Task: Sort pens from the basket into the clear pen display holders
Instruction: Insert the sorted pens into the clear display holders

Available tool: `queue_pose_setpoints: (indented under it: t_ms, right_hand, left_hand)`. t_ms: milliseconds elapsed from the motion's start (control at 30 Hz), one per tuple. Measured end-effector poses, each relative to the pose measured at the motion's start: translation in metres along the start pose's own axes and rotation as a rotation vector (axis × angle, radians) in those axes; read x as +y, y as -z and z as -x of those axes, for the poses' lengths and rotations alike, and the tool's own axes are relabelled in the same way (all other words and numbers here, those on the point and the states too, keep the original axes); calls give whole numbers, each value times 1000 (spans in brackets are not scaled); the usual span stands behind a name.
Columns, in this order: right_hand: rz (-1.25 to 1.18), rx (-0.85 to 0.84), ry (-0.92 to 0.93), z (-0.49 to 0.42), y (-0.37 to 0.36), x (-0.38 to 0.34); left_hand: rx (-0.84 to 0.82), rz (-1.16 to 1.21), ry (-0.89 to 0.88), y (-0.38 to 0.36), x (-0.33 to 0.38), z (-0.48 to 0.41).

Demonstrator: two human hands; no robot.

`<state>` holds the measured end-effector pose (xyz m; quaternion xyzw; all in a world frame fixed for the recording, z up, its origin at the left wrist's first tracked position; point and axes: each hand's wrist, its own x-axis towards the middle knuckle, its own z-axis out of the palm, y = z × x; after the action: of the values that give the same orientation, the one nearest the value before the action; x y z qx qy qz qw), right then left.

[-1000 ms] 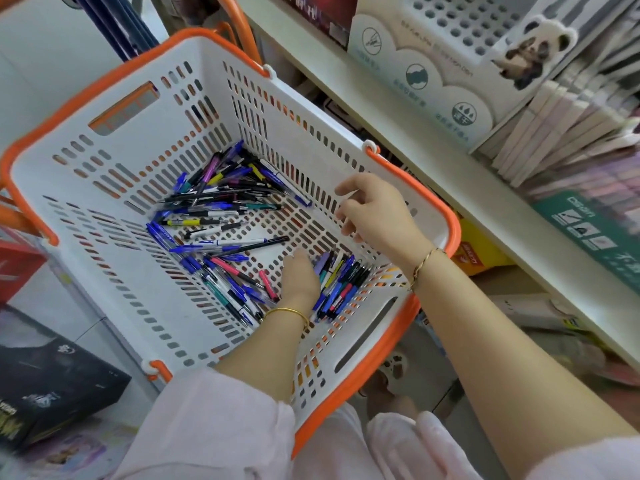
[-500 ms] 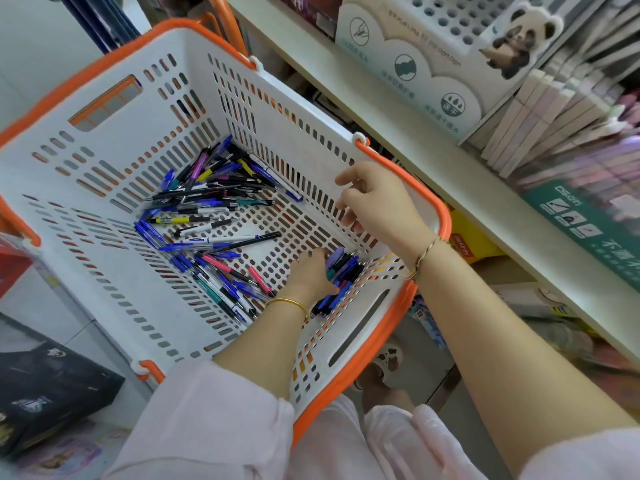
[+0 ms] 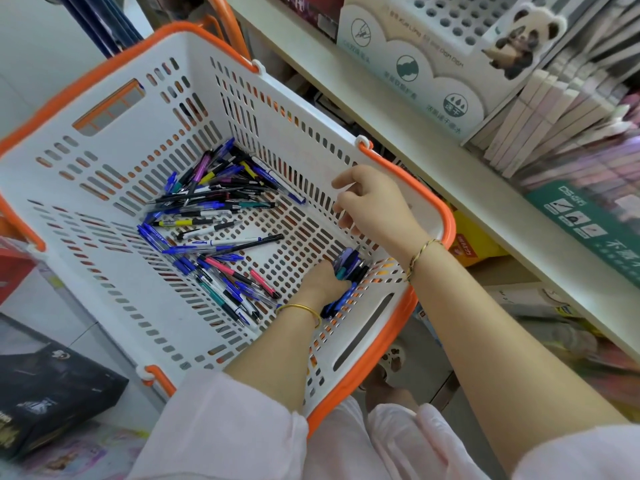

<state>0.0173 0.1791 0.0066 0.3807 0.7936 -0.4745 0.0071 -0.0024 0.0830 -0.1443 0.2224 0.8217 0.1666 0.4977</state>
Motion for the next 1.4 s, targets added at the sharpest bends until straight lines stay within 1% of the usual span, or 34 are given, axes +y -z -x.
queue_pose_setpoints:
  t_ms: [100, 200, 400, 633, 667, 767, 833, 900, 1000, 1067, 1233, 1333, 1400]
  right_hand:
    - [-6, 1, -5, 0, 0, -1]
    - [-7, 8, -6, 1, 0, 0]
    - [-1, 6, -2, 1, 1, 0]
    - [7, 19, 5, 2, 6, -2]
    - [3, 20, 4, 3, 7, -3]
    - [-12, 18, 7, 5, 11, -8]
    - [-39, 21, 19, 7, 14, -14]
    - [-78, 22, 33, 10, 15, -21]
    - [-154, 38, 61, 14, 19, -35]
    - [-213, 54, 84, 19, 26, -45]
    - [-440, 106, 144, 41, 67, -65]
    - [-470, 150, 192, 55, 100, -67]
    - [-482, 182, 227, 65, 124, -63]
  left_hand:
    - [-48, 47, 2, -5, 1, 0]
    - [-106, 90, 42, -3, 1, 0]
    - [-253, 402, 228, 4, 4, -1]
    - [-327, 392, 294, 11, 8, 7]
    - [-329, 448, 304, 15, 7, 9]
    - [-319, 720, 332, 41, 6, 21]
    - [-240, 802, 301, 66, 6, 31]
    - [-119, 836, 235, 91, 9, 45]
    - [40, 861, 96, 122, 25, 72]
    - [90, 926, -11, 138, 40, 92]
    - [69, 1091, -227, 155, 88, 142]
    - [34, 1168, -360, 149, 125, 161]
    - [-9, 1246, -416, 138, 154, 167]
